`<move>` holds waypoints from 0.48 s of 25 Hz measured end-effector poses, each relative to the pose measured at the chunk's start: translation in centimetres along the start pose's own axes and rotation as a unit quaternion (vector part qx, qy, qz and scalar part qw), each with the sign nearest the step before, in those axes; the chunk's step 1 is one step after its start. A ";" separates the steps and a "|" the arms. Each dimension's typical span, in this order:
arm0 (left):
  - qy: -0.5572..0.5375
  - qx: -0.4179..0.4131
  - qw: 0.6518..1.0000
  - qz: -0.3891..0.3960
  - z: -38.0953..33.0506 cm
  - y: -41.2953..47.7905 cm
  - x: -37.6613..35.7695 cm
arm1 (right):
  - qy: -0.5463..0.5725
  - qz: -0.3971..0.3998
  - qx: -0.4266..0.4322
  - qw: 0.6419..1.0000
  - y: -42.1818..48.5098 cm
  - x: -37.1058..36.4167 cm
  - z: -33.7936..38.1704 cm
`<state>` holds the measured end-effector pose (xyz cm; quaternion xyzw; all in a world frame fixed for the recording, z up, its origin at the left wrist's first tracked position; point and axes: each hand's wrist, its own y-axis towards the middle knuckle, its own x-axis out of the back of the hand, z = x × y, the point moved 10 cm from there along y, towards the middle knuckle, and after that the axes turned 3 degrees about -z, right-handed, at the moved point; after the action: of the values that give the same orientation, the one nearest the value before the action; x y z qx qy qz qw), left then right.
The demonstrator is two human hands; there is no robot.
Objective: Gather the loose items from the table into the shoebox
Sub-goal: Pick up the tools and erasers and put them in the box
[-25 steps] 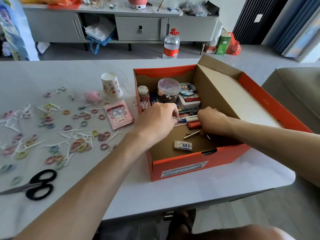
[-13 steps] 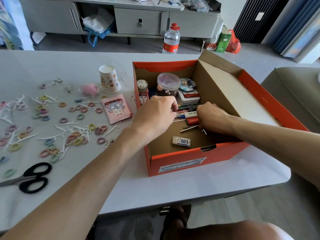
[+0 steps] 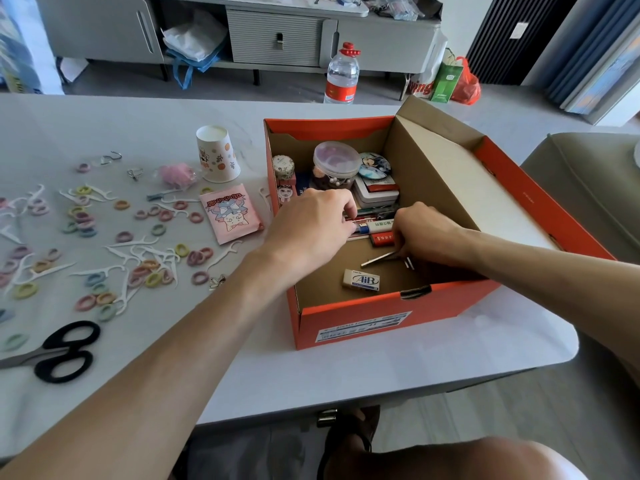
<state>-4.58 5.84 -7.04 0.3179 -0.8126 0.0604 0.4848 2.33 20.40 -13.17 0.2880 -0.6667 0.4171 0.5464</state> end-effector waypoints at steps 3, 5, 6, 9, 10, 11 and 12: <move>-0.001 -0.001 1.000 0.000 0.0 0.0 0.0 | 0.004 -0.008 -0.007 1.000 0.1 0.2 0.0; -0.001 -0.001 1.000 0.000 0.1 0.0 -0.1 | -0.006 -0.009 -0.012 1.000 0.1 0.2 0.1; -0.002 0.001 1.000 0.000 0.1 0.0 -0.1 | -0.013 -0.010 -0.014 1.000 0.1 0.1 0.1; -0.002 0.003 1.000 0.001 0.2 0.1 -0.1 | -0.031 -0.003 -0.021 0.999 0.0 -0.3 0.0; -0.002 0.004 1.000 0.001 0.2 0.1 -0.1 | -0.034 0.000 -0.020 0.999 0.0 -0.4 0.0; -0.002 0.005 1.000 0.001 0.2 0.1 -0.1 | -0.037 0.002 -0.019 0.999 0.0 -0.5 0.0; -0.001 0.005 1.000 0.001 0.2 0.0 -0.1 | -0.039 0.003 -0.018 0.999 0.0 -0.6 0.0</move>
<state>-4.75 5.82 -7.25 0.3192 -0.8133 0.0646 0.4822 2.47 20.33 -13.70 0.2924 -0.6956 0.3951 0.5239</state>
